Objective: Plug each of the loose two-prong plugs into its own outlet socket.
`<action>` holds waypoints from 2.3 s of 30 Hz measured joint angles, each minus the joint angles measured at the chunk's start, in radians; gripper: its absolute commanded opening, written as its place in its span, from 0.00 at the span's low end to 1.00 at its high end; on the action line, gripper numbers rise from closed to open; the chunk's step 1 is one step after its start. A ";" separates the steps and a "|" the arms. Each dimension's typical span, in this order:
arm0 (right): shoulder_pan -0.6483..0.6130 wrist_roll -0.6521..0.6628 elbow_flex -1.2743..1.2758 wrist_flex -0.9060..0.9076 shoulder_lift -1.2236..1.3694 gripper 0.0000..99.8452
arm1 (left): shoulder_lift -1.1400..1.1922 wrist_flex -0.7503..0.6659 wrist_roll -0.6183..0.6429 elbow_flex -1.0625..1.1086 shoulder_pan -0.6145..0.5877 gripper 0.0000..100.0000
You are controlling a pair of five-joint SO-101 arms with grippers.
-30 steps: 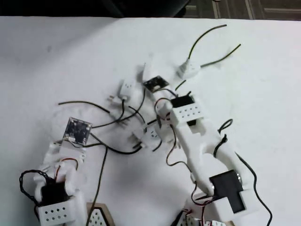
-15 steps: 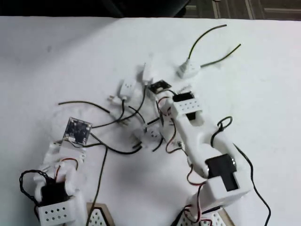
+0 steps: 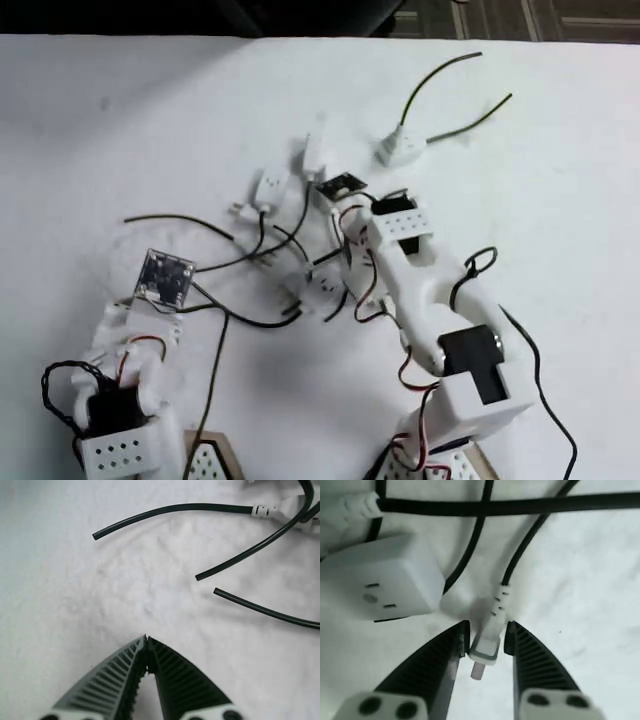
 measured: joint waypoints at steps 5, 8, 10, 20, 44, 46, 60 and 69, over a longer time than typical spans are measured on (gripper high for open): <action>0.028 0.048 0.000 -0.028 0.000 0.02 | 0.000 0.000 0.000 0.000 0.000 0.02; 0.037 0.060 0.000 0.000 -0.011 0.02 | 0.000 0.000 0.000 0.000 0.000 0.02; 0.041 0.061 0.002 0.055 -0.063 0.02 | 0.000 0.000 0.000 0.000 0.000 0.02; 0.046 0.097 0.002 0.342 -0.565 0.02 | 0.000 0.000 0.000 0.000 0.000 0.02; 0.044 -0.247 0.434 0.021 -1.115 0.02 | 0.008 0.000 0.000 -0.279 0.049 0.03; 0.044 -0.295 0.450 -0.021 -1.115 0.02 | 0.068 0.014 0.000 -0.336 0.078 0.03; 0.296 -0.350 0.508 -0.135 -1.115 0.02 | 0.813 0.080 0.032 -0.760 0.436 0.21; 0.350 -0.350 0.514 -0.155 -1.115 0.02 | 1.151 -0.026 0.123 -0.865 0.689 0.22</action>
